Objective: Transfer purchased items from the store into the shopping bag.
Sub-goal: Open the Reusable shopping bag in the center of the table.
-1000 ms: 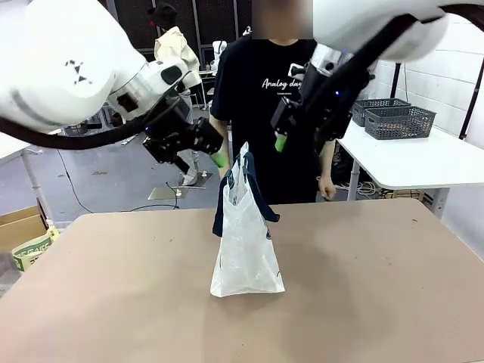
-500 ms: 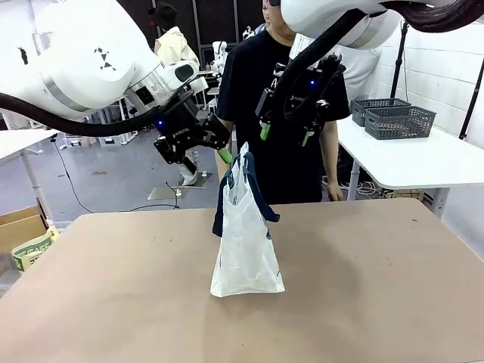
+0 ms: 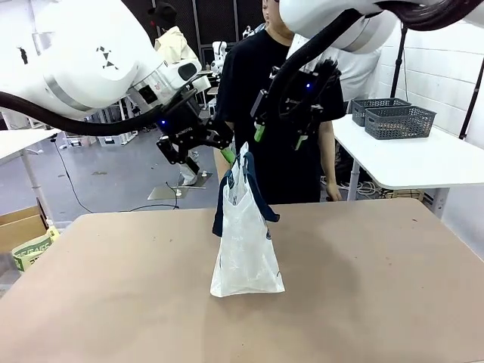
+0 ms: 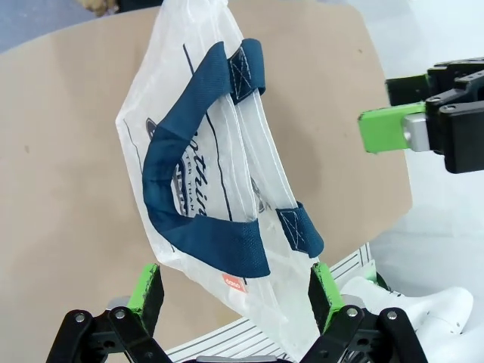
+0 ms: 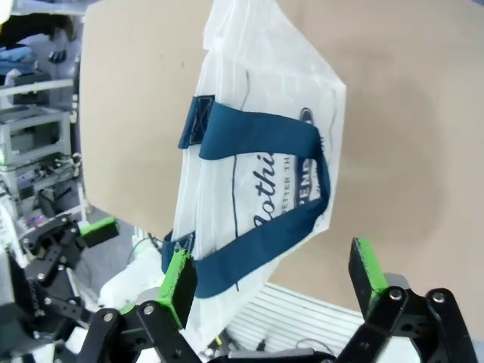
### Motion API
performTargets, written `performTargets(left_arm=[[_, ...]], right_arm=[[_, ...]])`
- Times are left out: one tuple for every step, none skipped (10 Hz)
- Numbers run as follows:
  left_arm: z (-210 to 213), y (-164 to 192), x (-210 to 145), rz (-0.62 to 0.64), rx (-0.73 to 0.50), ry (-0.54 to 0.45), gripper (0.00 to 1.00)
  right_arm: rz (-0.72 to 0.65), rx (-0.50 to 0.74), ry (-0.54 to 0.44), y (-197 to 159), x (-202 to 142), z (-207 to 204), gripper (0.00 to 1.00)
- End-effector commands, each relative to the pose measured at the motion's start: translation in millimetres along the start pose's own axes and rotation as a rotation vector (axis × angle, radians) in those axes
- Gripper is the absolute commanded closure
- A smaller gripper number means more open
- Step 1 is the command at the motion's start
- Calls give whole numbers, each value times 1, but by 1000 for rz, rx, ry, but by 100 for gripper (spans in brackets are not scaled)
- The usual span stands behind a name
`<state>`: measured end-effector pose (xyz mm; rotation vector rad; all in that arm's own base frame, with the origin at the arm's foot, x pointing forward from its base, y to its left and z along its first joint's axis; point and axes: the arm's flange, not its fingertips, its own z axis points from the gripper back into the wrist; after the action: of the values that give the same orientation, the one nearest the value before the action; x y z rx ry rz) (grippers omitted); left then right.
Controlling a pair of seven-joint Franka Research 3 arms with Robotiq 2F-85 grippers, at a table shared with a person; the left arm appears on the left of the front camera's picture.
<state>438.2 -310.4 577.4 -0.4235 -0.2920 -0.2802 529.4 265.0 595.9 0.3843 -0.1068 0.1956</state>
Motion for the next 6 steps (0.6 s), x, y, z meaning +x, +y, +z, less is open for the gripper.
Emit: performTargets(left_arm=[[-5,-4,8,56,19,-16,0],[-8,0,6,79,21,-21,0],[-12,7,8,92,8,-19,0],[-14,12,8,103,11,-22,0],[-16,15,9,111,17,-30,0],[-16,17,8,120,15,-25,0]], right_arm=[[4,52,59,-4,28,-5,0],[6,64,75,-5,34,-10,0],[10,71,89,-7,39,-14,0],[11,74,106,-6,45,-20,0],[16,83,114,-6,51,-24,0],[14,90,122,-4,54,-29,0]])
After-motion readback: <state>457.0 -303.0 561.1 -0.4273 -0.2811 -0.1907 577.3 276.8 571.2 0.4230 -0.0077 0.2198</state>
